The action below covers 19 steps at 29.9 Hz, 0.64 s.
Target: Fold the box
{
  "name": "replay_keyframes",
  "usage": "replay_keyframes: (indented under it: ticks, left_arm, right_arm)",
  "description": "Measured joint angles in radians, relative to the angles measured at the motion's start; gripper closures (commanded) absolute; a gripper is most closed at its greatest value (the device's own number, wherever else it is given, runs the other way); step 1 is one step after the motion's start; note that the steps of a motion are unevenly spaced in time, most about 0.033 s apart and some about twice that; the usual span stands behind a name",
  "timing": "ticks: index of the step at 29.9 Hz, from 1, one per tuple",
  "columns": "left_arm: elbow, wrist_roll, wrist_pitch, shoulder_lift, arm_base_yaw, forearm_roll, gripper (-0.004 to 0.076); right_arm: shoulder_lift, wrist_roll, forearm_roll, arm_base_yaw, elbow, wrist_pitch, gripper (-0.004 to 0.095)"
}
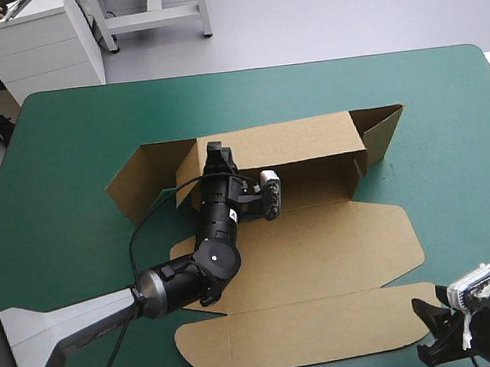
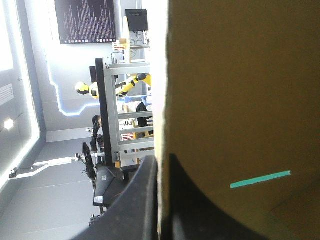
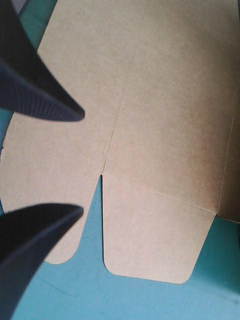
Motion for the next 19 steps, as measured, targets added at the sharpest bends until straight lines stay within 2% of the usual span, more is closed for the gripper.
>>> replay_keyframes:
  ticks: [1,3,9,12,16,19]
  left_arm:
    - [0.0,0.0,0.0,0.0,0.0,0.0,0.0734]
    - [0.0,0.0,0.0,0.0,0.0,0.0,0.0734]
    - [0.0,0.0,0.004,0.0,0.001,0.0,0.0734]
    - [0.0,0.0,0.002,0.0,0.01,0.001,0.0734]
    - [0.0,0.0,0.004,0.0,0.014,0.001,0.0734]
    - [0.0,0.0,0.004,0.0,0.014,0.001,0.0734]
  right_arm:
    - [0.0,0.021,-0.004,0.0,0.0,0.0,0.0113]
    - [0.0,0.054,-0.018,0.0,0.0,0.0,0.0084]
    - [0.0,0.134,-0.05,0.0,0.0,0.0,0.0085]
    - [0.0,0.222,-0.082,0.0,0.0,-0.003,0.0086]
    - [0.046,0.377,-0.198,0.0,-0.038,0.015,0.0085]
    - [0.147,0.423,-0.275,0.0,-0.125,0.057,0.0085]
